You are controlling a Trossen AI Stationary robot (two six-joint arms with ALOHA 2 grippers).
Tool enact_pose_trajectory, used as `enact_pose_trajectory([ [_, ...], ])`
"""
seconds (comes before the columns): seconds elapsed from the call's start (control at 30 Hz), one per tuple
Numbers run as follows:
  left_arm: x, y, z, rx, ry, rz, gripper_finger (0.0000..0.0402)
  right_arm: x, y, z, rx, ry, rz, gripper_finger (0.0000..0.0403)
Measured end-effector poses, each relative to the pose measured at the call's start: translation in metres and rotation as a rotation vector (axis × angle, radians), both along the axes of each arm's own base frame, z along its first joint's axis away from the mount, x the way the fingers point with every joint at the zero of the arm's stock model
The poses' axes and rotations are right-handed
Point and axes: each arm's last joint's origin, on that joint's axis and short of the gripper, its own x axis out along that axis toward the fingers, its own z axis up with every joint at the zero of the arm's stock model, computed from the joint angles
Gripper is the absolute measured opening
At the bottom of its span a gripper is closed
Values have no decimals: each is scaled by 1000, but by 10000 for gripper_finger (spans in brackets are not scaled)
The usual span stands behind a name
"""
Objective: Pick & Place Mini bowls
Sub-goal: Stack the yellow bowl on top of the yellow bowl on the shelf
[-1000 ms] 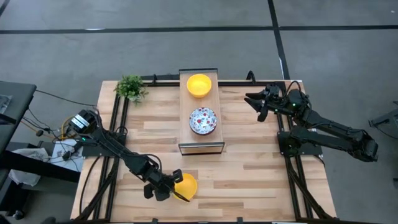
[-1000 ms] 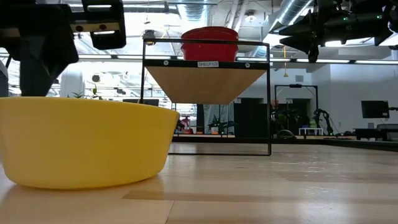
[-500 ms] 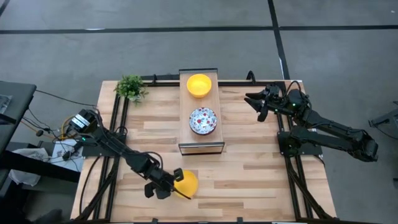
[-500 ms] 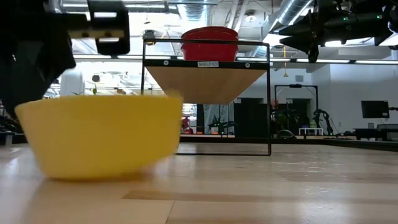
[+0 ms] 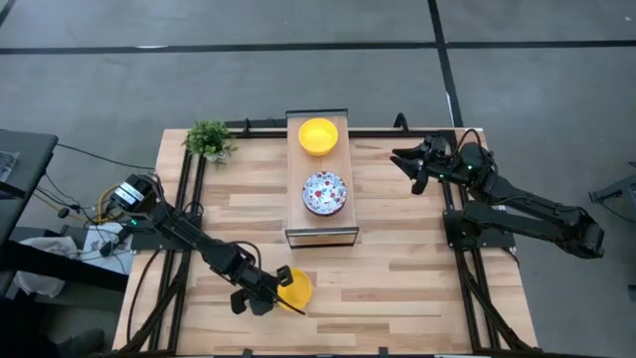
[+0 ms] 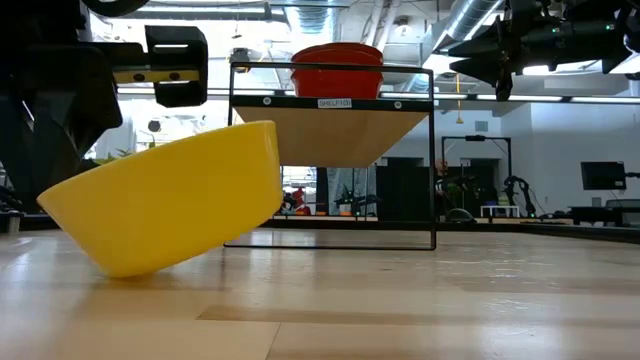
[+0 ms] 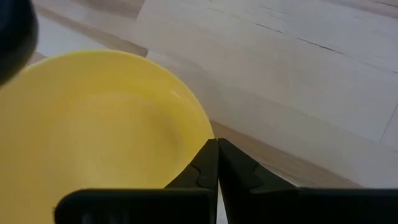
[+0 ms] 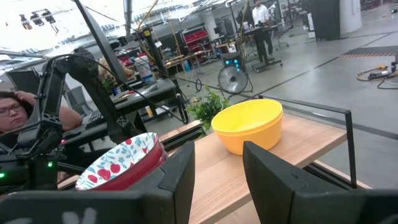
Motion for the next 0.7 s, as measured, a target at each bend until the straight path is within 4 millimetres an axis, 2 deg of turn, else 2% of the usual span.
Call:
enact_pose_trajectory([
  [0.23,-1,2,12,-7,-49,16,4,0,0,0,0,-1,0,124],
  [0.7,0,2,13,-14,-59,19,21,0,0,0,0,0,0,124],
])
